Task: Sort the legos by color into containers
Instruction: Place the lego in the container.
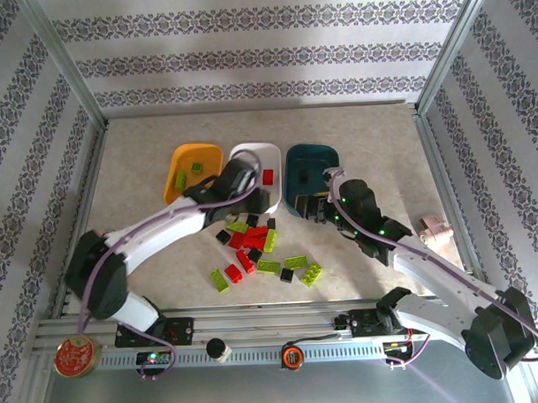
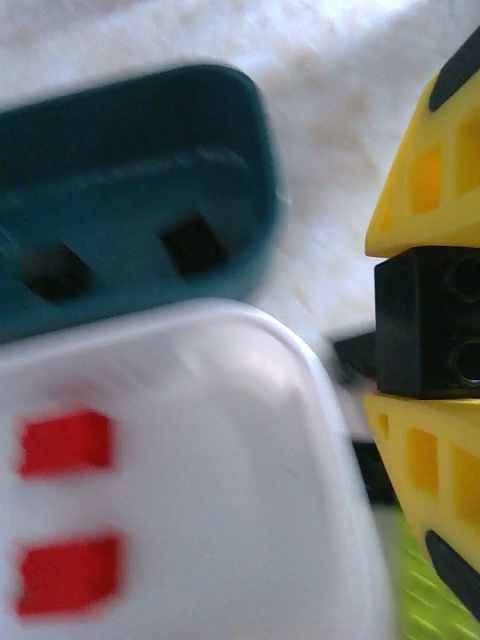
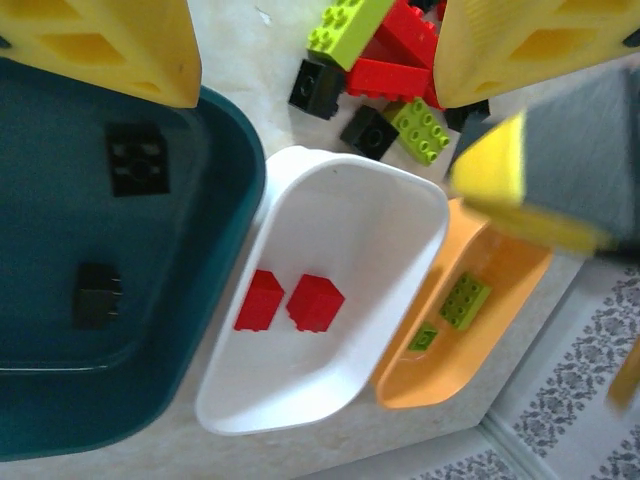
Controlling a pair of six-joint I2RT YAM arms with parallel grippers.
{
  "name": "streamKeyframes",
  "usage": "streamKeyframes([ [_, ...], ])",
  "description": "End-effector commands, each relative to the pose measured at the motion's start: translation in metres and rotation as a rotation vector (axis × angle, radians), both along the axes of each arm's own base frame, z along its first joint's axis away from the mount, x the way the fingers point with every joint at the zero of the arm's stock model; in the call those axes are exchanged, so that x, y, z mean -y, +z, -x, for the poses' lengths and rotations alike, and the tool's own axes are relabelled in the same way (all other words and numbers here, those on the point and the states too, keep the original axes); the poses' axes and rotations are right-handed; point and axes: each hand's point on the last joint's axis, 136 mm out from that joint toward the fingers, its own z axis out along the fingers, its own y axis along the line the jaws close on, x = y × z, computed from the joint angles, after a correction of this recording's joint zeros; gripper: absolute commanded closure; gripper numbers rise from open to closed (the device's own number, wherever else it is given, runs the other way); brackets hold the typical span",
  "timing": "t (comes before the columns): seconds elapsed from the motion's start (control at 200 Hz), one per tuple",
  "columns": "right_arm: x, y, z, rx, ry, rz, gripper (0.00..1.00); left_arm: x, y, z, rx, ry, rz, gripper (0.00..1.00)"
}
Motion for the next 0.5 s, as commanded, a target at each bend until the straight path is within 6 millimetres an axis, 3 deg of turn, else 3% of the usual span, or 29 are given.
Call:
streamKeyframes([
  [0.0,0.023,-0.01,0.007,-0.017,-0.082,0.029,0.36,0.042,0.0,-0.032,0.039,-0.092,-0.016,0.71],
  [0.17,0.041,-0.006,0.021,-0.003,-0.121,0.039,0.35,0.091,-0.012,-0.081,0.026,-0.132,-0.009,0.72],
  [0.325,0.049,-0.004,0.034,0.007,-0.118,0.039,0.34,0.123,-0.027,-0.106,-0.006,-0.14,0.045,0.71],
  [0.495,0.052,-0.013,0.044,-0.016,-0.106,0.045,0.32,0.147,-0.035,-0.12,-0.042,-0.142,0.109,0.55],
])
